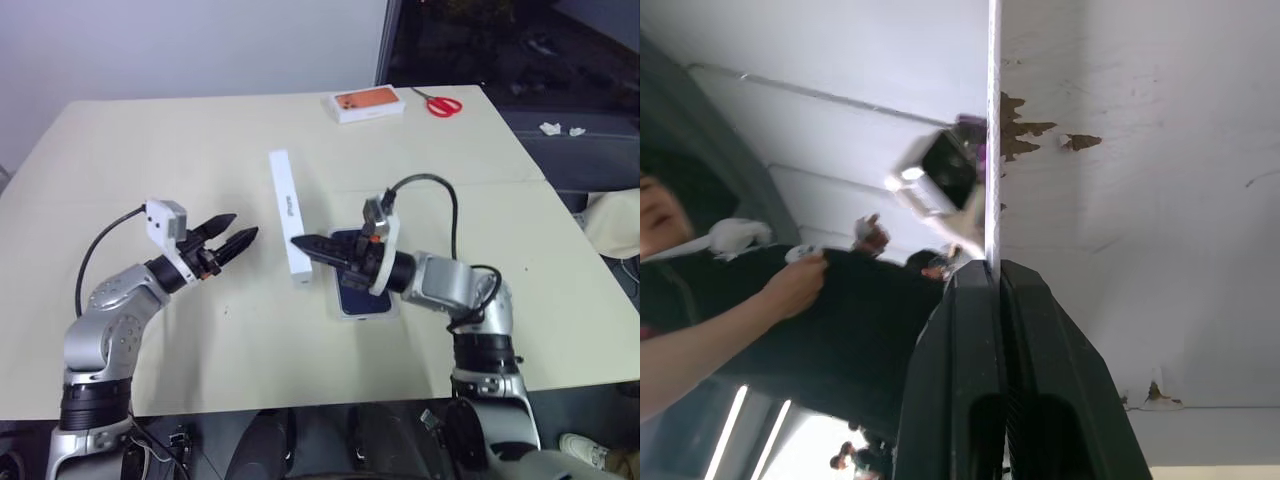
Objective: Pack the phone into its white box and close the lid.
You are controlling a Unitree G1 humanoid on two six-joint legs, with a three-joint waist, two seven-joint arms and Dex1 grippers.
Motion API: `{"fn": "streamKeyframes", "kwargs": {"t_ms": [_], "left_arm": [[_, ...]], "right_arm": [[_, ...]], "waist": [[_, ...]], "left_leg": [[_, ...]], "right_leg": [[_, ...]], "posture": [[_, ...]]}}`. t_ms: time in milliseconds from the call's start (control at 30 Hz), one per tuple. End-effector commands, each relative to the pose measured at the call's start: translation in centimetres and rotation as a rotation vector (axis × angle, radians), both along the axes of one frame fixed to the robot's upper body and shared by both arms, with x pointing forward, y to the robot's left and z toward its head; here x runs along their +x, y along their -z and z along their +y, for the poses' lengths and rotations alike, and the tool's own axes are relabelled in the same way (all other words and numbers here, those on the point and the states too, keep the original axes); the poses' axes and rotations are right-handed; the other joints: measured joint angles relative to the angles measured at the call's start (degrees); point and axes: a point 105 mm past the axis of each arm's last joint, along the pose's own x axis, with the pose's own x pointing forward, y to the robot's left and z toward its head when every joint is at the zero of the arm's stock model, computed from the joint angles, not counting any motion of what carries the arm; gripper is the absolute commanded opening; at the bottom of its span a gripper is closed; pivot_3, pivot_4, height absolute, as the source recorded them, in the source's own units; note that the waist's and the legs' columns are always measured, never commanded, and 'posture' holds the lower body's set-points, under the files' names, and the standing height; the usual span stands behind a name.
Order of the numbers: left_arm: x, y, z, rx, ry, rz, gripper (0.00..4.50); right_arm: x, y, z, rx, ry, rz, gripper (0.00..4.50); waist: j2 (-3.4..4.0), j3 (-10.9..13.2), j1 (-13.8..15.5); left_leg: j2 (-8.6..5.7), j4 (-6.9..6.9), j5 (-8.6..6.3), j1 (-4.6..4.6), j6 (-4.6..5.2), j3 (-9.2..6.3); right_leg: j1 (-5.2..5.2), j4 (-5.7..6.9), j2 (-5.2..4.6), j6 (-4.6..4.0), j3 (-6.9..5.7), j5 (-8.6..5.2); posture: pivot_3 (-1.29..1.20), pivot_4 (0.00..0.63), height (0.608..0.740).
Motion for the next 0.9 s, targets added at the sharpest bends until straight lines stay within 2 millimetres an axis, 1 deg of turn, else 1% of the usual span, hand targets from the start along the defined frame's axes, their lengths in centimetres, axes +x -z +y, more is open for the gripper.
{"fn": "streamKeyframes", "kwargs": {"t_ms": [33,133,200,267,300,333,367,400,433,467,533,567,600,667,700,800,900], "left_arm": [[-0.5,-0.1,-1.2,0.000,0.024,-0.033,3.23],[-0.5,0.3,-1.9,-0.019,0.039,-0.018,3.23],[-0.6,0.8,-2.4,-0.047,0.057,0.008,2.67],[-0.8,1.3,-3.0,-0.054,0.074,0.022,1.88],[-0.8,1.5,-3.2,-0.047,0.076,0.024,1.29],[-0.9,1.7,-3.4,-0.045,0.079,0.028,0.87],[-1.0,2.0,-3.6,-0.051,0.091,0.040,0.22],[-1.1,2.1,-3.8,-0.057,0.099,0.048,0.00],[-1.1,2.5,-4.1,-0.054,0.105,0.054,0.00],[-1.1,2.7,-4.4,-0.058,0.109,0.062,0.00],[-1.0,3.0,-5.0,-0.060,0.113,0.064,0.00],[-1.0,3.0,-5.2,-0.061,0.114,0.062,0.00],[-0.9,3.0,-5.5,-0.062,0.118,0.060,0.00],[-0.8,3.0,-5.7,-0.059,0.124,0.055,0.00],[-0.8,3.1,-5.8,-0.057,0.127,0.053,0.00],[-0.3,3.4,-6.0,-0.048,0.139,0.048,0.00],[0.1,3.6,-7.1,-0.055,0.180,0.052,0.00]], "right_arm": [[-1.0,0.9,-0.2,-0.019,0.038,0.028,0.05],[-1.5,1.4,-0.4,-0.042,0.050,0.036,0.05],[-1.8,2.1,-0.7,-0.046,0.056,0.052,0.00],[-1.9,2.4,-1.0,-0.036,0.063,0.067,0.00],[-1.8,2.4,-1.1,-0.035,0.068,0.069,0.61],[-1.7,2.4,-1.2,-0.041,0.074,0.069,0.89],[-1.6,2.5,-1.3,-0.041,0.080,0.073,1.43],[-1.5,2.5,-1.3,-0.043,0.082,0.076,1.91],[-1.6,2.5,-1.4,-0.056,0.070,0.063,2.37],[-1.7,2.3,-1.5,-0.065,0.050,0.042,2.93],[-1.8,1.6,-1.7,-0.086,0.018,-0.009,3.95],[-1.7,1.2,-2.0,-0.124,0.001,-0.049,3.95],[-1.8,0.4,-2.5,-0.190,-0.029,-0.123,3.95],[-1.2,-1.5,-3.3,-0.233,-0.044,-0.213,3.95],[-0.9,-2.0,-3.8,-0.275,-0.050,-0.249,3.95],[-0.7,-2.1,-5.4,-0.486,-0.099,-0.373,3.95],[0.2,-2.3,-7.3,-0.659,-0.111,-0.455,3.95]], "waist": [[0.00,0.00,0.06],[0.00,0.00,-0.01],[0.00,0.00,-0.10],[0.00,0.00,-0.08],[0.00,0.00,-0.07],[0.00,0.00,-0.12],[0.00,0.00,-0.18],[-0.01,0.00,-0.16],[0.00,0.00,-0.13],[0.01,0.01,-0.11],[0.00,0.01,-0.02],[0.00,0.01,0.04],[0.00,0.01,0.09],[0.03,0.05,0.15],[0.00,0.06,0.19],[-0.03,0.04,0.45],[-0.06,0.06,1.22]], "left_leg": [[-0.01,0.03,0.00,0.00,0.00,0.00],[-0.02,0.06,0.00,0.02,0.00,0.01],[0.00,0.05,0.00,0.08,0.00,0.00],[0.01,-0.04,0.00,0.17,0.00,0.00],[0.01,-0.05,-0.01,0.18,0.01,0.00],[0.01,-0.05,-0.01,0.18,0.01,0.00],[0.01,-0.05,-0.01,0.18,0.01,0.01],[0.01,-0.04,-0.01,0.18,0.01,0.01],[0.01,-0.04,-0.01,0.21,0.01,0.01],[0.01,-0.05,-0.01,0.22,0.01,0.01],[0.01,-0.03,-0.01,0.22,0.01,0.02],[0.01,-0.01,-0.01,0.22,0.01,0.02],[-0.01,0.00,-0.01,0.22,0.01,0.02],[-0.02,0.02,-0.01,0.22,0.02,0.03],[-0.02,0.02,-0.01,0.22,0.02,0.02],[0.01,-0.03,-0.01,0.23,0.02,-0.03],[0.02,-0.02,-0.03,0.23,0.05,0.00]], "right_leg": [[0.02,0.00,-0.01,0.00,0.00,0.00],[0.02,0.03,-0.02,0.00,0.02,0.00],[0.05,0.04,0.02,0.00,0.01,0.00],[0.11,0.01,0.03,0.01,0.01,-0.01],[0.13,-0.01,0.03,0.03,0.01,-0.03],[0.14,-0.02,0.03,0.03,0.02,-0.03],[0.14,-0.02,0.03,0.03,0.03,-0.03],[0.13,-0.01,0.03,0.03,0.03,-0.03],[0.16,0.00,0.03,0.03,0.02,-0.03],[0.17,0.00,0.03,0.03,0.02,-0.03],[0.19,0.00,0.02,0.03,0.02,-0.03],[0.22,-0.02,0.02,0.03,0.02,-0.03],[0.22,-0.02,0.01,0.03,0.02,-0.03],[0.22,-0.03,0.01,0.03,0.01,-0.03],[0.23,-0.03,0.01,0.03,0.00,-0.03],[0.24,-0.06,0.04,0.05,-0.05,-0.05],[0.28,-0.14,0.04,0.05,-0.06,-0.05]], "posture": [[0.00,0.150,0.740],[0.00,0.150,0.740],[0.00,0.150,0.740],[0.00,0.150,0.740],[0.00,0.150,0.740],[0.00,0.150,0.740],[0.00,0.150,0.740],[0.00,0.150,0.740],[0.00,0.150,0.740],[0.00,0.150,0.740],[0.00,0.150,0.740],[0.00,0.150,0.740],[0.00,0.150,0.740],[0.00,0.150,0.740],[0.00,0.150,0.740],[0.00,0.150,0.740],[0.00,0.150,0.740]]}}
